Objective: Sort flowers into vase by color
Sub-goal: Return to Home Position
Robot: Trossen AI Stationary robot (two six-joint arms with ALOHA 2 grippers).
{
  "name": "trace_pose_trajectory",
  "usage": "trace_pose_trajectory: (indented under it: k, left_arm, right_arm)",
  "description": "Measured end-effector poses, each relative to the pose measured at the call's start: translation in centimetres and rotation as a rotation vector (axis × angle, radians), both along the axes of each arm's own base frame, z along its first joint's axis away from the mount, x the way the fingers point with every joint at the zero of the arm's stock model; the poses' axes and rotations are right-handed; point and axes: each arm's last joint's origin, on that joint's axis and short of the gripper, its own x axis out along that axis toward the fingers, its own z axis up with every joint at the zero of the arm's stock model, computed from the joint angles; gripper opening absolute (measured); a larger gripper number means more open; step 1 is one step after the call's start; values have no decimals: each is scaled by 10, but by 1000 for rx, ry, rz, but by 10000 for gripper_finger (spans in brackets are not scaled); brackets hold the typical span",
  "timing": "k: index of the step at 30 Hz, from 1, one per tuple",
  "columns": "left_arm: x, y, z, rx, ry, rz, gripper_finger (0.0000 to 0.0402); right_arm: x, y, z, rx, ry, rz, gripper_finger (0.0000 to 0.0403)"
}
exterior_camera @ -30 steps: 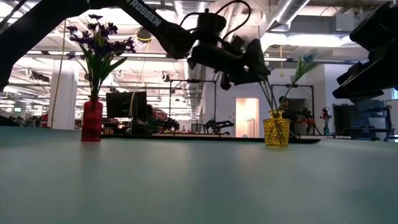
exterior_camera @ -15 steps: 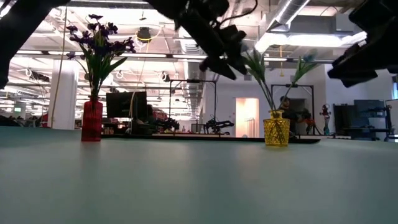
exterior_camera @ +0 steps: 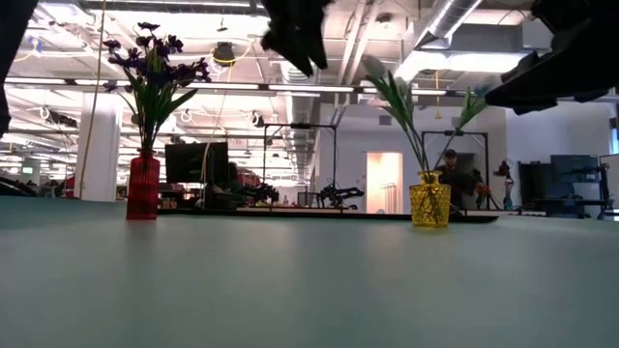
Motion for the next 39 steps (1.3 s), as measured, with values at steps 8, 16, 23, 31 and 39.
trace_pose_trajectory:
  k: [8, 16, 23, 31, 39]
  left_arm:
    - [-30, -60, 38, 28, -76, -90, 239]
    - [-42, -138, 26, 269, -31, -159, 237]
    - [-73, -159, -33, 323, -166, -248, 220]
    - [-145, -134, -91, 264, -580, -331, 208]
    - [-213, -94, -146, 187, -881, -208, 208]
  right_arm:
    - [10, -19, 4, -107, -31, -81, 125]
    - [23, -52, 11, -59, -91, -100, 125]
    - [27, -78, 17, 37, -148, -143, 125]
    - [27, -87, 17, 88, -156, -149, 125]
    - [17, -93, 22, 69, -133, -181, 125]
